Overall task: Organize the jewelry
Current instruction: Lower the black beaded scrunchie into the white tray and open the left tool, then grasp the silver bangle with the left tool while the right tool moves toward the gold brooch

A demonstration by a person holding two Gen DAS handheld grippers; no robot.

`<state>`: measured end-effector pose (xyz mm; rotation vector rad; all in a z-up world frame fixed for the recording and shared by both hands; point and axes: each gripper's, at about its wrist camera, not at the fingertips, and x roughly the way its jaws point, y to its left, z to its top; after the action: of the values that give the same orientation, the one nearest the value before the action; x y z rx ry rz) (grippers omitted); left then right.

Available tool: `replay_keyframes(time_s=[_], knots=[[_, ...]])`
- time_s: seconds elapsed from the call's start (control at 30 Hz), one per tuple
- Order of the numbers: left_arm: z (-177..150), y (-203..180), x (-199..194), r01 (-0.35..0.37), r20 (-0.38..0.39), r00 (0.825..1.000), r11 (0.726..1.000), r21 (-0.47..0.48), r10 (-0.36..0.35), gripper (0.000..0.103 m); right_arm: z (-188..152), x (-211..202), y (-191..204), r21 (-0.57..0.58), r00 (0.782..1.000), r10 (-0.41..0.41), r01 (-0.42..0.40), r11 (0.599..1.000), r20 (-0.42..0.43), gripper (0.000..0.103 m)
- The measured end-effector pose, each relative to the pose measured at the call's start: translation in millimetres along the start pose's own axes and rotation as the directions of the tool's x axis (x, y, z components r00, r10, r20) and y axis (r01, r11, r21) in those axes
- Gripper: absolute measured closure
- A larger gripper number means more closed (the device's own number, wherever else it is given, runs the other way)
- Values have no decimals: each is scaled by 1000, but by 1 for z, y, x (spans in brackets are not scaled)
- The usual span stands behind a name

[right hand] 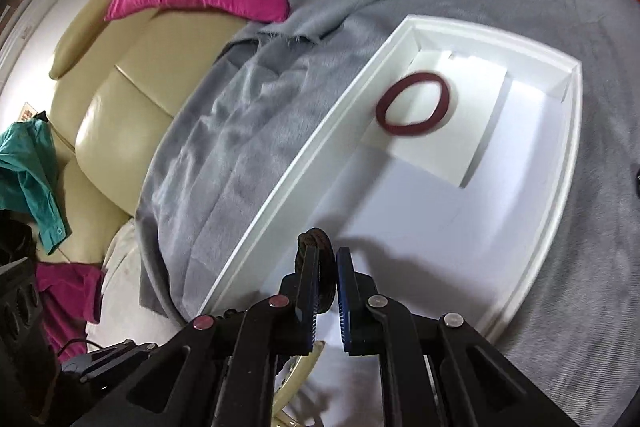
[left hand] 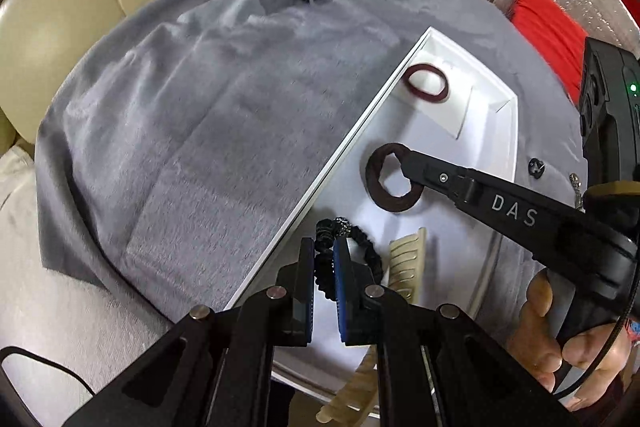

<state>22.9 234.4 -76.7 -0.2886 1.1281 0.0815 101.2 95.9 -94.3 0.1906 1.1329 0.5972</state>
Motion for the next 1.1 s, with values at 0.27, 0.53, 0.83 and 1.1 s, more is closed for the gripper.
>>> replay_keyframes(time_s=[0.27, 0.53, 0.83, 1.1], knots=[[-2, 9, 3, -11, -22, 1000, 999, -34, 10, 93, -6, 14, 9, -28, 997, 8, -10, 1000, -81, 92], [-6, 9, 1, -9, -30, 1000, 999, -36, 8, 86, -6, -1, 9, -29, 999, 25, -27, 999, -46, 56], [-7, -9, -41, -70, 189, 980, 998, -3, 69, 58, -11, -61, -20, 20, 994, 10, -13, 1000, 108, 56], [-16, -74, -47, -43, 261, 965, 989, 142, 5, 58, -42, -147, -103, 159, 968, -105, 70, 985, 228, 57]])
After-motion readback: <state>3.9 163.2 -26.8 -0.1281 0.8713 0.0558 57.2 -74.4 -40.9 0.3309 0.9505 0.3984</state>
